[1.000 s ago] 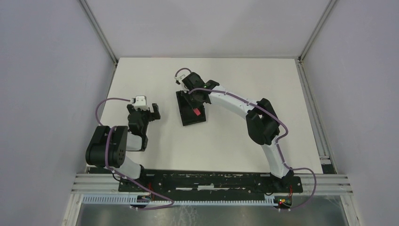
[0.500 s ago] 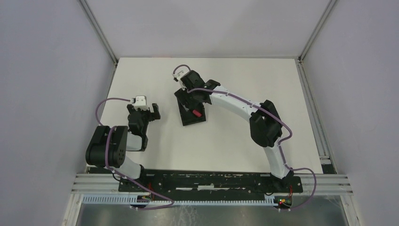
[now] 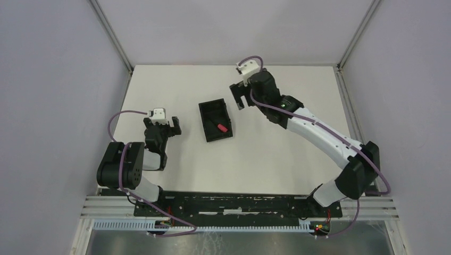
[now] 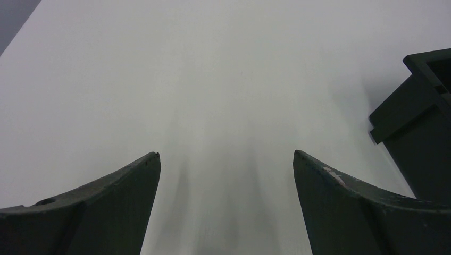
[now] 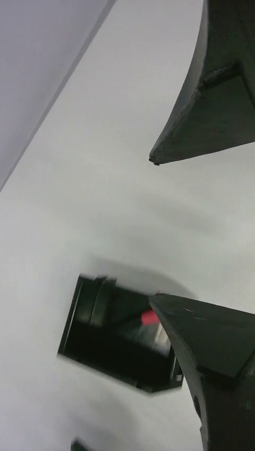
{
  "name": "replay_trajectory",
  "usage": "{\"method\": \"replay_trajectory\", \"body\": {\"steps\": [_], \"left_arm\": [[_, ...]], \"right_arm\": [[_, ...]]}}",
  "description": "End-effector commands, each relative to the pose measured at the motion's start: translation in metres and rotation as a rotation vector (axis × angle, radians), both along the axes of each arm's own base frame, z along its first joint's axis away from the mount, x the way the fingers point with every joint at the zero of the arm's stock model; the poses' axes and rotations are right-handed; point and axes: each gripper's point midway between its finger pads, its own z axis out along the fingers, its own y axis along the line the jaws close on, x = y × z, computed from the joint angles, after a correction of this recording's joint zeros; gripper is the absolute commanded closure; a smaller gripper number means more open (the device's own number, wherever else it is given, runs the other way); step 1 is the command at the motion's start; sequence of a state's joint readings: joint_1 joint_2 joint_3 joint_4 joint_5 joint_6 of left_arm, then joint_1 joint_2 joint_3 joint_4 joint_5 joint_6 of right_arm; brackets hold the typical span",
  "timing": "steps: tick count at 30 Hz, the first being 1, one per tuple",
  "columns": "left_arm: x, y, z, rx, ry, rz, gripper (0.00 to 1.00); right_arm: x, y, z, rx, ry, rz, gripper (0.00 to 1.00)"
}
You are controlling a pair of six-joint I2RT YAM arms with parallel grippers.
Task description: Put the screwdriver in the bin
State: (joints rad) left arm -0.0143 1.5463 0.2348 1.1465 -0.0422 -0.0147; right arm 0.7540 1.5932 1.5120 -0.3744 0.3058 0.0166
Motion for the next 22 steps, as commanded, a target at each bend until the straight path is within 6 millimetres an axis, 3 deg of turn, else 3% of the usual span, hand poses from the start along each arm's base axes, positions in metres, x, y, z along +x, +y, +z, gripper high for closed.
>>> {"method": "replay_trajectory", "body": {"steps": [1, 5, 10, 16, 22], "left_arm": [[0.007, -0.001, 0.013, -0.016, -0.046, -0.003, 0.0], [0.007, -0.001, 0.014, -0.016, -0.048, -0.003, 0.0], [0.007, -0.001, 0.014, -0.016, -0.048, -0.004, 0.0], [0.007, -0.001, 0.014, -0.016, -0.048, -0.003, 0.0], [0.007, -0.001, 0.014, -0.016, -0.049, -0.002, 0.0]], "right_arm": [[0.012, -0.089, -0.022, -0.035, -0.089, -0.216, 0.02], [-0.005, -0.162, -0.061, 0.003, -0.125, -0.365, 0.02], [-0.037, -0.219, -0.101, 0.022, -0.216, -0.496, 0.02], [-0.06, -0.238, -0.134, 0.038, -0.22, -0.524, 0.02], [-0.063, -0.241, -0.138, 0.039, -0.222, -0.53, 0.02]]}}
